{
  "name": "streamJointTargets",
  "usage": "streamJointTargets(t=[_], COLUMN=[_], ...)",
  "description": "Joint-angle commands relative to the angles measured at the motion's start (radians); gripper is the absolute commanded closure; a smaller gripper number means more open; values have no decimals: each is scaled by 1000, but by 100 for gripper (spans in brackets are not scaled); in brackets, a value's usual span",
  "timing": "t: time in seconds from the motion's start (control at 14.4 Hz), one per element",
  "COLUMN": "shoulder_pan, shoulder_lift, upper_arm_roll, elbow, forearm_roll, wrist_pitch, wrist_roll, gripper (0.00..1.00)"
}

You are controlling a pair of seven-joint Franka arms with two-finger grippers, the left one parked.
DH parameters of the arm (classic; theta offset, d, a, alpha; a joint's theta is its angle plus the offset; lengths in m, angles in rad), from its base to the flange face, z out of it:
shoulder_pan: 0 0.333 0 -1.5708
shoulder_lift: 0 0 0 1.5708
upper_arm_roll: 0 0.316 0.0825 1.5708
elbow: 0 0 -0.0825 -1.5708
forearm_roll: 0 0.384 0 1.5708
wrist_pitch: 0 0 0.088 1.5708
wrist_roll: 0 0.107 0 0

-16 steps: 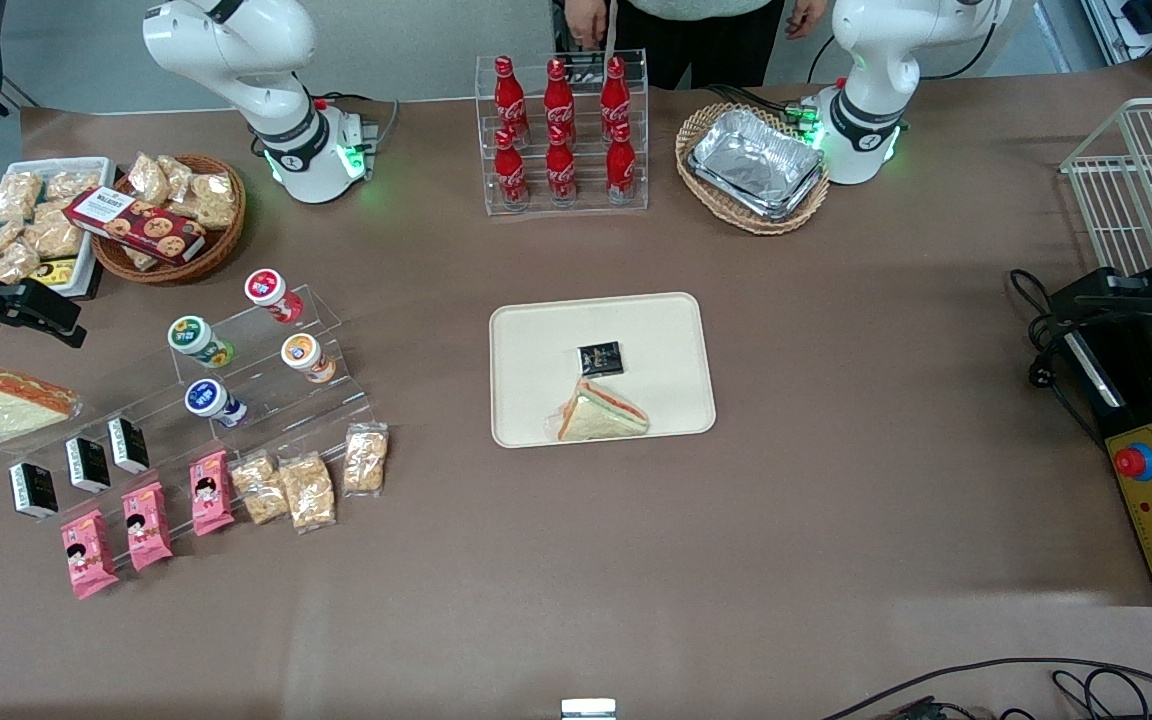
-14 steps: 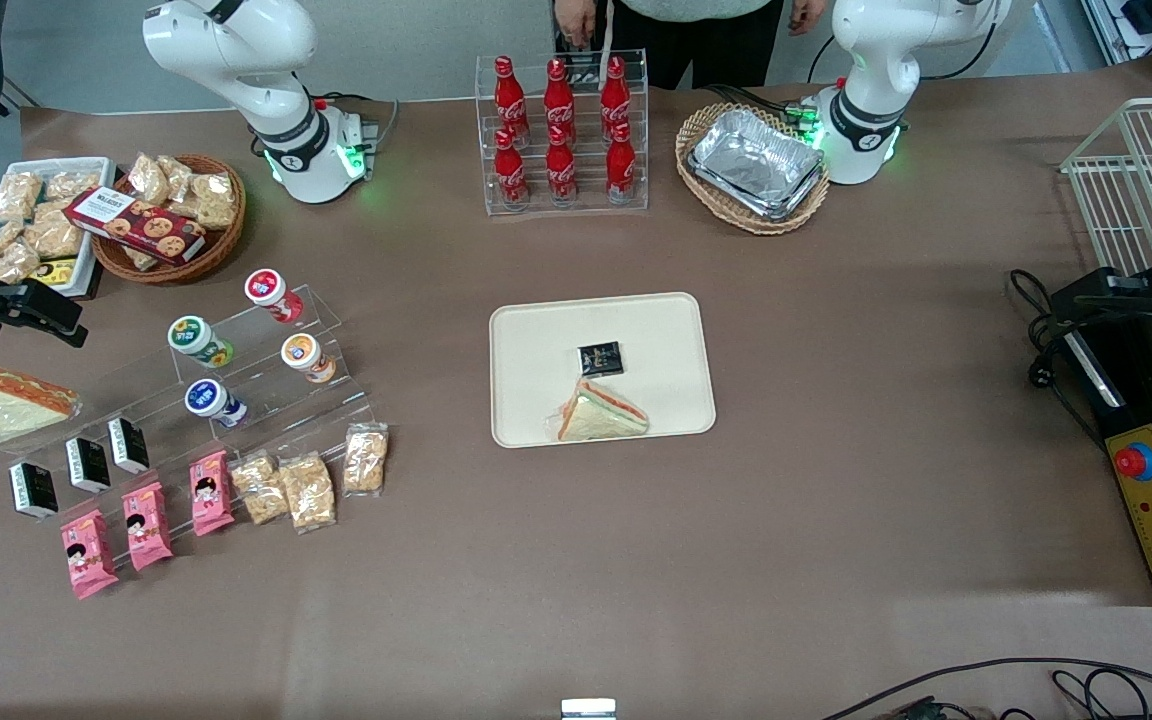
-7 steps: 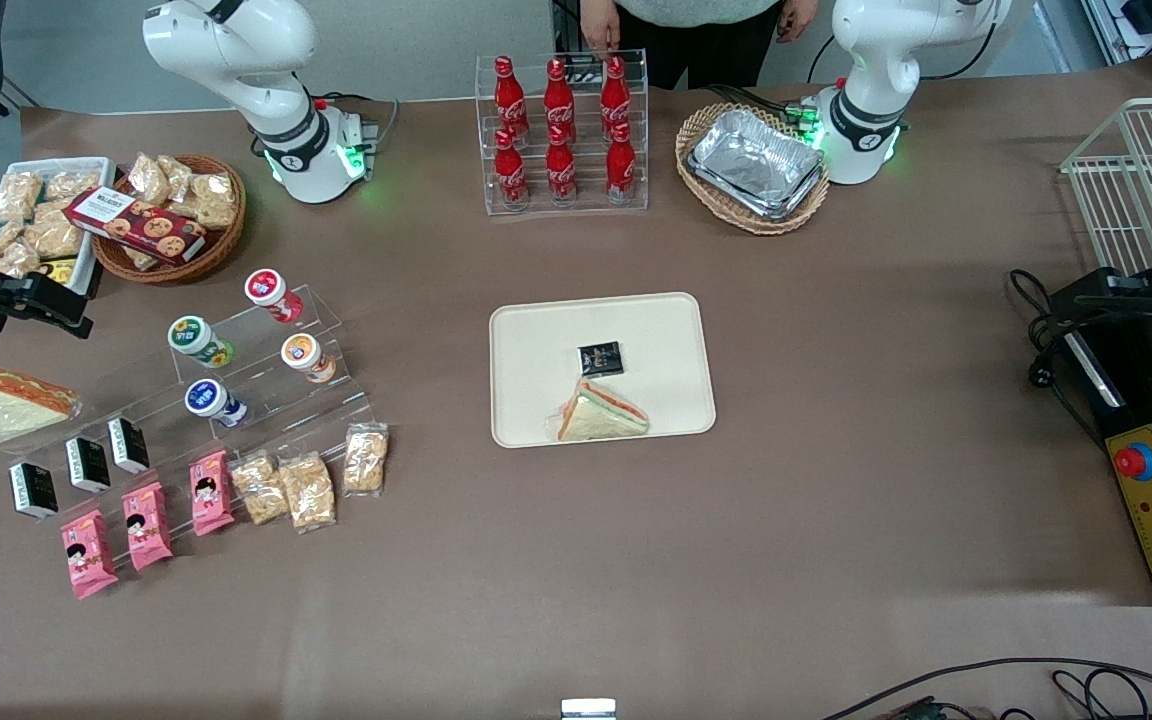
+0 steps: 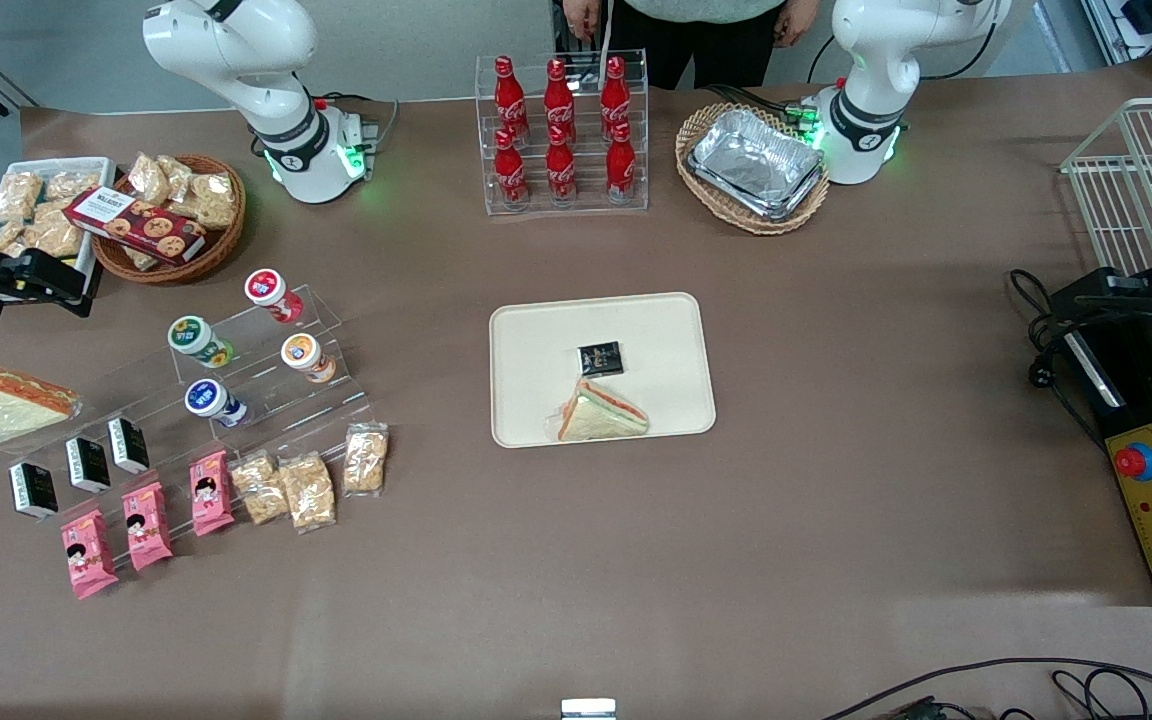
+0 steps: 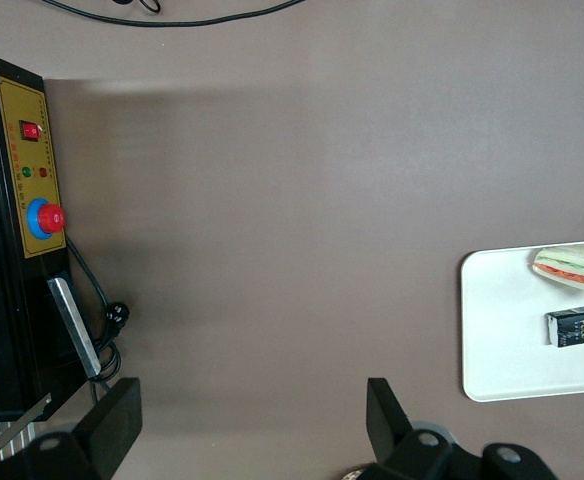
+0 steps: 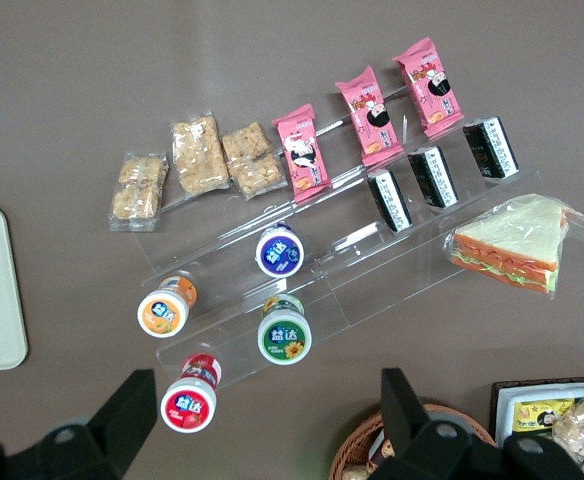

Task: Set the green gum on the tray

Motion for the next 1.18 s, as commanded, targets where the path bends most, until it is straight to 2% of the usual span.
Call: streamJointTargets(t=[0.0, 0.07, 0.14, 0.62, 0.97, 1.11], shoulder_pan=[-5, -10, -8, -8, -7, -8], shoulder_lift=[-2, -1, 1, -21, -226, -242], upper_arm_roll=[-3, -8, -14, -29, -34, -35], elbow=[12, 12, 12, -43, -391, -428], forearm_roll=[49, 82, 87, 78, 62, 61], wrist_pitch=[-27, -27, -25, -4, 220, 232], wrist_roll=[-18, -21, -19, -50, -59, -67], gripper=[0, 0, 0, 0, 0, 0])
